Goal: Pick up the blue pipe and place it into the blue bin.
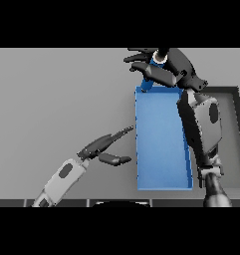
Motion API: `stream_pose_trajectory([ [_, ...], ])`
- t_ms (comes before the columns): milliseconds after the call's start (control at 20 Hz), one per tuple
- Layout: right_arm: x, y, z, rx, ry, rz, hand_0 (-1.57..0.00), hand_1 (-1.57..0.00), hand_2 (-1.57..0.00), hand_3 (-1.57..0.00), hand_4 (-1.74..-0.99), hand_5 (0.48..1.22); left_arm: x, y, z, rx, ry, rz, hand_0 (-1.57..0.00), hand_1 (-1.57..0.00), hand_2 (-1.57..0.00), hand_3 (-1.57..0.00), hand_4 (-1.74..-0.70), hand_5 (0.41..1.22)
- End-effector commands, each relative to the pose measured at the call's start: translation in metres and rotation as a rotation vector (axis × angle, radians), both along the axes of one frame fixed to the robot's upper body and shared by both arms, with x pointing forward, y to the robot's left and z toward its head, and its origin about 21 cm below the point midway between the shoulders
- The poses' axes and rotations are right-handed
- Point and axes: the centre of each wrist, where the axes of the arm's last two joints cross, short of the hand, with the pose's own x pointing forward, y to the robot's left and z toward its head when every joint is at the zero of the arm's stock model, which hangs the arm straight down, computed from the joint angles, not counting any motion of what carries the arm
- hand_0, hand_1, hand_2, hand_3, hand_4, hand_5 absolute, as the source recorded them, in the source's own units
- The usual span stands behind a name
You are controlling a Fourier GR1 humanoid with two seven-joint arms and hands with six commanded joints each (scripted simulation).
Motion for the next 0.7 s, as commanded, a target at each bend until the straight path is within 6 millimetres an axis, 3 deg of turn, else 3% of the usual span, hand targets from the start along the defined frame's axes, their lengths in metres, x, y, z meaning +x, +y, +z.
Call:
stream_pose_trajectory([
  [0, 0.006, -0.011, -0.003, -0.005, 0.031, -0.036, -1.57, -1.57, -1.57, -1.57, -1.499, 1.221, -0.002, 0.002, -0.002, 0.005, -0.007, 0.003, 0.00, 0.00, 0.00, 0.00, -0.83, 0.470],
  [100, 0.020, -0.037, -0.022, -0.009, 0.127, -0.131, -1.57, -1.57, -1.57, -1.57, -1.499, 1.221, -0.001, 0.005, -0.004, 0.010, -0.001, 0.011, 0.00, 0.00, 0.00, 0.00, -0.83, 0.465],
  [250, 0.023, -0.057, -0.055, -0.022, 0.236, -0.227, -1.57, -1.57, -1.57, -1.57, -1.499, 1.221, 0.002, 0.008, 0.001, 0.013, -0.007, 0.005, 0.00, 0.00, 0.00, 0.00, -0.82, 0.462],
  [550, 0.011, -0.088, -0.132, -0.079, 0.491, -0.417, -1.57, -1.57, -1.57, -1.57, -1.499, 1.221, 0.000, 0.012, 0.000, 0.016, -0.009, 0.007, 0.00, 0.00, 0.00, 0.00, -0.83, 0.469],
  [650, 0.006, -0.096, -0.152, -0.111, 0.571, -0.490, -1.57, -1.57, -1.57, -1.57, -1.499, 1.221, -0.007, 0.006, -0.002, 0.011, -0.001, -0.001, 0.00, 0.00, 0.00, 0.00, -0.83, 0.470],
])
